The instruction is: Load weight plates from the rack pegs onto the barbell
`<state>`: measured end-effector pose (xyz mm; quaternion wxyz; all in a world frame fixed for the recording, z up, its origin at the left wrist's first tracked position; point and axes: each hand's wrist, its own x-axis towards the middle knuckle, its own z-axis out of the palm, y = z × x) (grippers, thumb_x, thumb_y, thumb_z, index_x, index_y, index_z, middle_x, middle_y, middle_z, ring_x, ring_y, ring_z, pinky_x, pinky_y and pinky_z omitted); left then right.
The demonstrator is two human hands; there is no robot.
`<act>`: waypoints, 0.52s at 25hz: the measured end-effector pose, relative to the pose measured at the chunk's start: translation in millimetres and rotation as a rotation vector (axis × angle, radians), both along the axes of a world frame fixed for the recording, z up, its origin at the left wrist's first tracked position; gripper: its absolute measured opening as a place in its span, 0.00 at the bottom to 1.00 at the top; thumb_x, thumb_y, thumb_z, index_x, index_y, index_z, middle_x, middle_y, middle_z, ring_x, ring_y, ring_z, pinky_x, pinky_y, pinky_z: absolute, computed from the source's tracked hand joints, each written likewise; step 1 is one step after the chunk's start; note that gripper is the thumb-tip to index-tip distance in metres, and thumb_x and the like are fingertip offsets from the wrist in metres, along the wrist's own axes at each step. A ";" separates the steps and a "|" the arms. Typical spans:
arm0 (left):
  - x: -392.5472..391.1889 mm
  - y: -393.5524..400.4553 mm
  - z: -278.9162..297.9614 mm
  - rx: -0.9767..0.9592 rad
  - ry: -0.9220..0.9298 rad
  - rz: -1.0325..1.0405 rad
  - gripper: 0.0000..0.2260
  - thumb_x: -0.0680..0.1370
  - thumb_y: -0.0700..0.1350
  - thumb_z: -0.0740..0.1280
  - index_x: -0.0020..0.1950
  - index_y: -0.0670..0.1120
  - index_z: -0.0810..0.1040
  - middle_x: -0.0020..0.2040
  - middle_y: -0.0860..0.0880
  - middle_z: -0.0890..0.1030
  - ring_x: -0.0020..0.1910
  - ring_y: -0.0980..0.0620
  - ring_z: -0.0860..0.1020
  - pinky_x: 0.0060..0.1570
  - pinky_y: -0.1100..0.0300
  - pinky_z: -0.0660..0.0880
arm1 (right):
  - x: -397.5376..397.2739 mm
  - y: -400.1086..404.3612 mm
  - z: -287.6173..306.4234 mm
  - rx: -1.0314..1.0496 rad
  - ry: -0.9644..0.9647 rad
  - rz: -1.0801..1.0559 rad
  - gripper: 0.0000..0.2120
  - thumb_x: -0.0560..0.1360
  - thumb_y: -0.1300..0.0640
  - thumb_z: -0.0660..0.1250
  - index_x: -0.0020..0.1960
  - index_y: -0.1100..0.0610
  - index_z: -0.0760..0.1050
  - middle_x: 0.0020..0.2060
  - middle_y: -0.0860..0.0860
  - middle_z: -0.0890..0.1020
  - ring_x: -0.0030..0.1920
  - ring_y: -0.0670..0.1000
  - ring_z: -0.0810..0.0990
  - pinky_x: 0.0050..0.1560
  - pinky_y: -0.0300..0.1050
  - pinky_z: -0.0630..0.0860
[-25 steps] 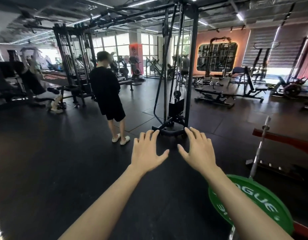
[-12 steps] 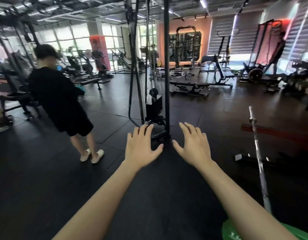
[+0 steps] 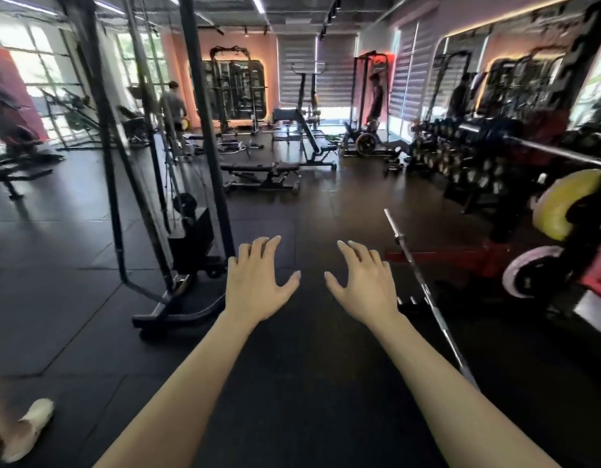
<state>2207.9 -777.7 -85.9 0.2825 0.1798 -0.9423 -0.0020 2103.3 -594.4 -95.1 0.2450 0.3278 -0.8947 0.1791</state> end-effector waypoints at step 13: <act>-325.0 -267.5 6.0 0.048 0.027 0.019 0.34 0.76 0.67 0.58 0.76 0.50 0.61 0.71 0.51 0.68 0.65 0.46 0.67 0.60 0.48 0.67 | -330.4 -267.7 25.4 -0.040 -0.009 -0.017 0.32 0.75 0.39 0.63 0.74 0.53 0.64 0.70 0.52 0.70 0.66 0.57 0.71 0.61 0.58 0.71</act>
